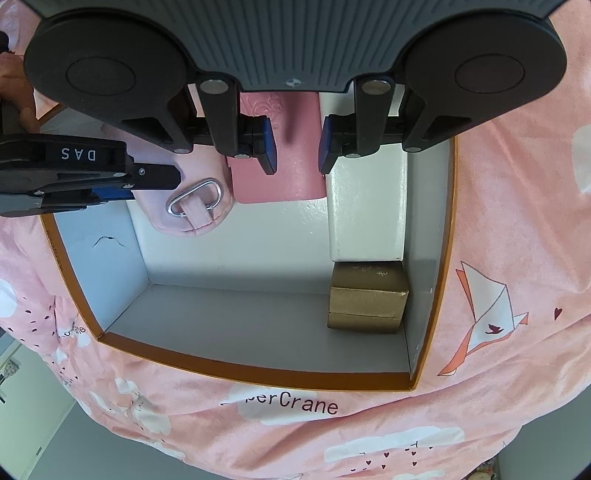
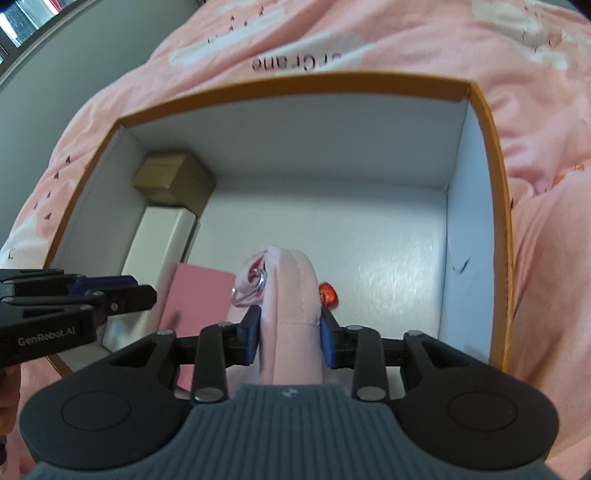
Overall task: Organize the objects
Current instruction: 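Lower the pink pouch into the orange box and open the right tool, then grasp the white plush toy with the left tool while the right tool grasps the fox plush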
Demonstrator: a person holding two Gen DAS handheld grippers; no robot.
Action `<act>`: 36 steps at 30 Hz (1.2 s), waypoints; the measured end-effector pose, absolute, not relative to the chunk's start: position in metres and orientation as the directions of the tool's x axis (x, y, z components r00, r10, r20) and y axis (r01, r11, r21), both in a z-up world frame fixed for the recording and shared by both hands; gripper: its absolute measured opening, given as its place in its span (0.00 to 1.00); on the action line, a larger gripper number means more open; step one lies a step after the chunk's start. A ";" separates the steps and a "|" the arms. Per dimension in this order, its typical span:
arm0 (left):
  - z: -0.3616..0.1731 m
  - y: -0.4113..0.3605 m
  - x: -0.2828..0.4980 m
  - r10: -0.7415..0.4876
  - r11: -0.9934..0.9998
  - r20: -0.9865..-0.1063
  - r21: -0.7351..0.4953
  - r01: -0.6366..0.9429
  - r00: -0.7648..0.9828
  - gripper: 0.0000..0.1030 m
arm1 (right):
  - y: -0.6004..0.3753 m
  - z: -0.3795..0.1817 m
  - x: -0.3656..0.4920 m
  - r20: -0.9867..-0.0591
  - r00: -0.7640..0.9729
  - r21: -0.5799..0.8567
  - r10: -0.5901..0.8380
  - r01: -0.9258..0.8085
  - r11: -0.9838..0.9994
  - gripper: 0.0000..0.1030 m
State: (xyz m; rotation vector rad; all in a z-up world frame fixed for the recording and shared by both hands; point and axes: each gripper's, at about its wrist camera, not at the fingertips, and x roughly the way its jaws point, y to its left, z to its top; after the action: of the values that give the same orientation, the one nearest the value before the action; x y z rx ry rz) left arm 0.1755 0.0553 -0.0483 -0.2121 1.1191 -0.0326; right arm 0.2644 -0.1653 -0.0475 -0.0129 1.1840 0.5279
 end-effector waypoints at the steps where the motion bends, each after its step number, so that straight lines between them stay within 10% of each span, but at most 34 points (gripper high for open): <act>1: -0.048 0.055 0.175 -0.134 0.979 -0.889 -0.186 -0.079 0.438 0.26 | -0.166 -0.048 0.265 -0.886 0.267 0.256 0.379 -0.400 0.880 0.38; 11: -0.047 0.052 0.170 -0.134 0.980 -0.885 -0.184 -0.071 0.447 0.26 | -0.150 -0.047 0.251 -0.920 0.301 0.061 0.252 -0.525 0.849 0.53; 18: -0.046 0.050 0.167 -0.154 0.976 -0.876 -0.205 -0.066 0.456 0.26 | -0.158 -0.050 0.256 -0.926 0.268 0.097 0.267 -0.514 0.852 0.31; 36: -0.019 0.037 0.133 -0.271 0.951 -0.785 -0.309 0.027 0.558 0.26 | -0.171 -0.015 0.217 -0.833 0.431 0.113 0.347 -0.481 0.870 0.31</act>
State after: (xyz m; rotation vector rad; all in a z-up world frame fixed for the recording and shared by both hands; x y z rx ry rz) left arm 0.1326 0.0370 -0.0188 -0.2753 0.9660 -0.1780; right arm 0.2170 -0.1715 -0.0150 -0.1491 0.9998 0.5181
